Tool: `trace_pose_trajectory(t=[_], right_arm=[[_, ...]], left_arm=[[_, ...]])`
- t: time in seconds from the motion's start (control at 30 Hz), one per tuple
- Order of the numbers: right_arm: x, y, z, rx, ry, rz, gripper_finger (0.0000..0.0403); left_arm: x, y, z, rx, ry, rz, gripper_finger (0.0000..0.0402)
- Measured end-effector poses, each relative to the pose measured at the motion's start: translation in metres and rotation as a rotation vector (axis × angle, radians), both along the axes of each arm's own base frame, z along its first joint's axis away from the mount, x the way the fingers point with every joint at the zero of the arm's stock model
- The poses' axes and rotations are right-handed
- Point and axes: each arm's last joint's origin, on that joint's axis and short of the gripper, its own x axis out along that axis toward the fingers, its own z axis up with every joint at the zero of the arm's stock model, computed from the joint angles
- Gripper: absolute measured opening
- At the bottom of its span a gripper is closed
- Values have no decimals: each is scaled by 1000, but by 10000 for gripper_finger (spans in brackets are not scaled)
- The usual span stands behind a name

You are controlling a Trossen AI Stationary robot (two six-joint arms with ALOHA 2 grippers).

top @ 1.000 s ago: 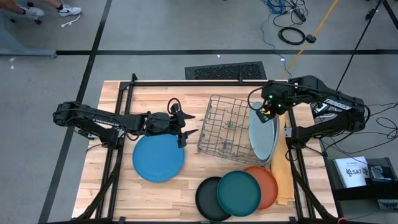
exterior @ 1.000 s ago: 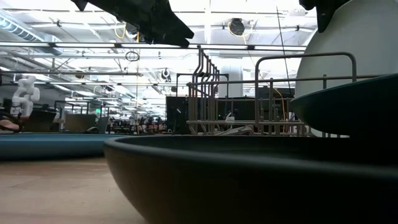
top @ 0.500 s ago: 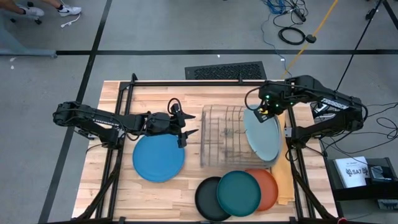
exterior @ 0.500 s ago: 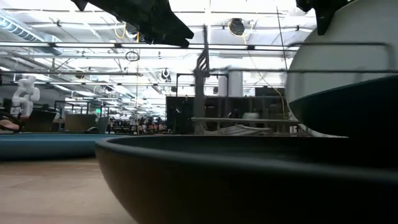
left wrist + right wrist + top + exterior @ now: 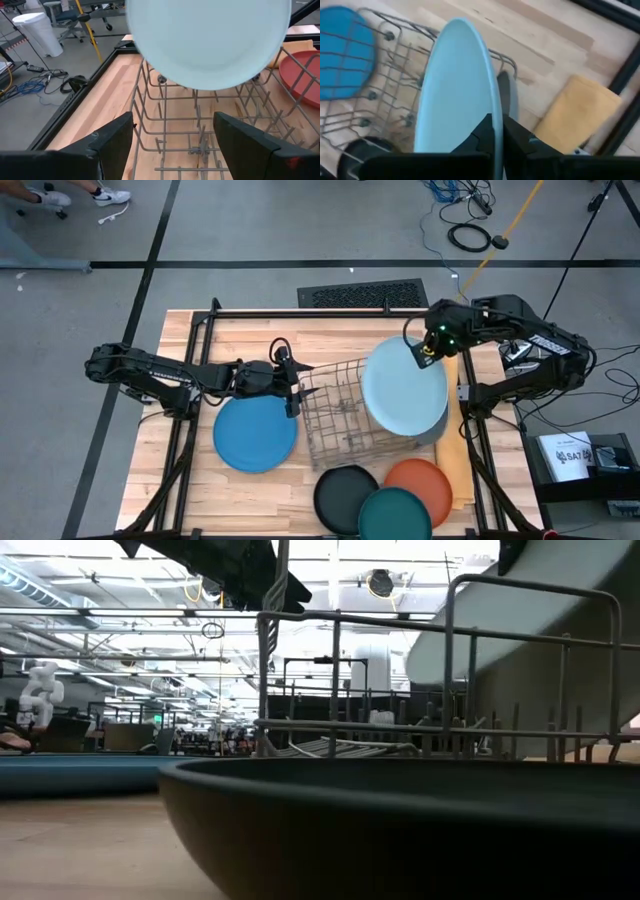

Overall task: Sort dishes
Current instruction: Put the light blue plate into the dish rack

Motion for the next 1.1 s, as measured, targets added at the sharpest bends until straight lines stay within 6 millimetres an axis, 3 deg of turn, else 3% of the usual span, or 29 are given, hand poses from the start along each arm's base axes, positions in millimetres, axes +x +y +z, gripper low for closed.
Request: trace_pose_trajectory(t=[0.33,0.77,0.9,1.1], right_arm=[[5,-2,-1,-33,12,4,11],[22,-6,9,-155,-152,121,11],[25,-9,11,-257,-133,165,11],[25,-10,13,-416,-65,217,11]], left_arm=[[0,0,0,0,0,0,273],[1,1,3,19,-34,42,273],[-3,4,23,19,-162,95,273],[-3,29,78,88,-278,123,273]])
